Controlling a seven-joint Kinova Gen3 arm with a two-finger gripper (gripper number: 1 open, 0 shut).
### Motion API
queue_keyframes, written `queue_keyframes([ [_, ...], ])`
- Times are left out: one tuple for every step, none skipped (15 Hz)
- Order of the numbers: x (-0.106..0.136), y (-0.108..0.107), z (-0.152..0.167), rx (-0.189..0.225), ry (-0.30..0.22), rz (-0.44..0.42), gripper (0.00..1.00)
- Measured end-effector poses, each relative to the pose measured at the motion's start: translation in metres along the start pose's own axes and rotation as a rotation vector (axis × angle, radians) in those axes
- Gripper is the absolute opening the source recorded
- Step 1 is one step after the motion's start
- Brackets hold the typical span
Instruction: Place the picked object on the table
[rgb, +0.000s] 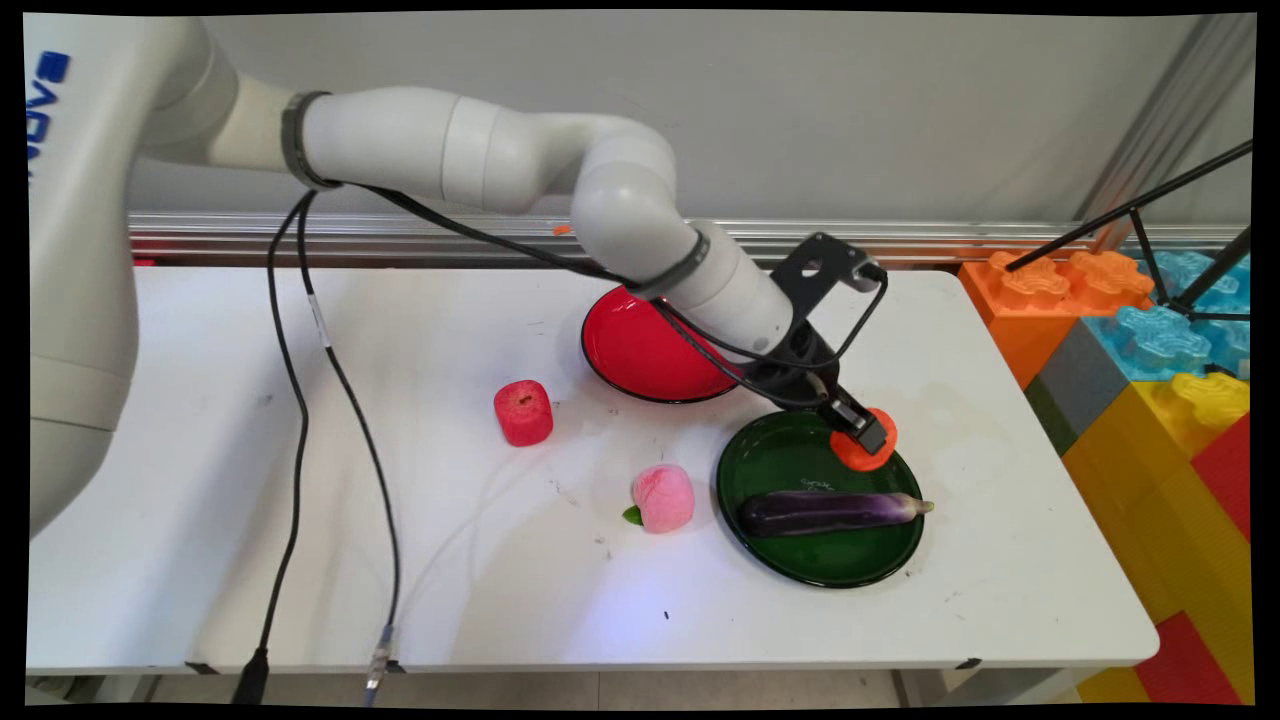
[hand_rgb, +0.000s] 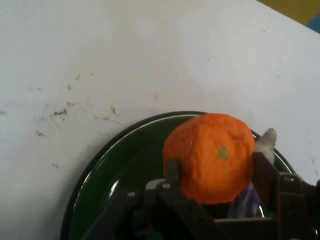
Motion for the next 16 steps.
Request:
queue_keyframes([
  [0.001, 0.001, -0.007, 0.002, -0.001, 0.014, 0.00],
  [0.002, 0.003, -0.013, 0.001, -0.003, 0.025, 0.00],
  [0.002, 0.003, -0.017, 0.000, -0.004, 0.033, 0.00],
  [0.003, 0.005, -0.024, -0.001, -0.006, 0.043, 0.00],
  [0.003, 0.005, -0.029, -0.002, -0.008, 0.049, 0.00],
  [0.003, 0.006, -0.036, -0.002, -0.010, 0.058, 0.00],
  [0.002, 0.006, -0.041, -0.002, -0.012, 0.062, 0.00],
  [0.002, 0.007, -0.049, -0.004, -0.015, 0.066, 0.00],
  [0.002, 0.007, -0.054, -0.005, -0.017, 0.070, 0.00],
  [0.001, 0.007, -0.061, -0.008, -0.020, 0.074, 0.00],
  [-0.001, 0.007, -0.070, -0.013, -0.025, 0.079, 0.00],
  [-0.004, 0.007, -0.081, -0.020, -0.030, 0.084, 0.00],
  [-0.006, 0.007, -0.087, -0.025, -0.034, 0.088, 0.00],
  [-0.008, 0.007, -0.093, -0.029, -0.037, 0.091, 0.00],
  [-0.012, 0.007, -0.102, -0.037, -0.041, 0.103, 0.00],
  [-0.015, 0.006, -0.110, -0.044, -0.045, 0.113, 0.00],
])
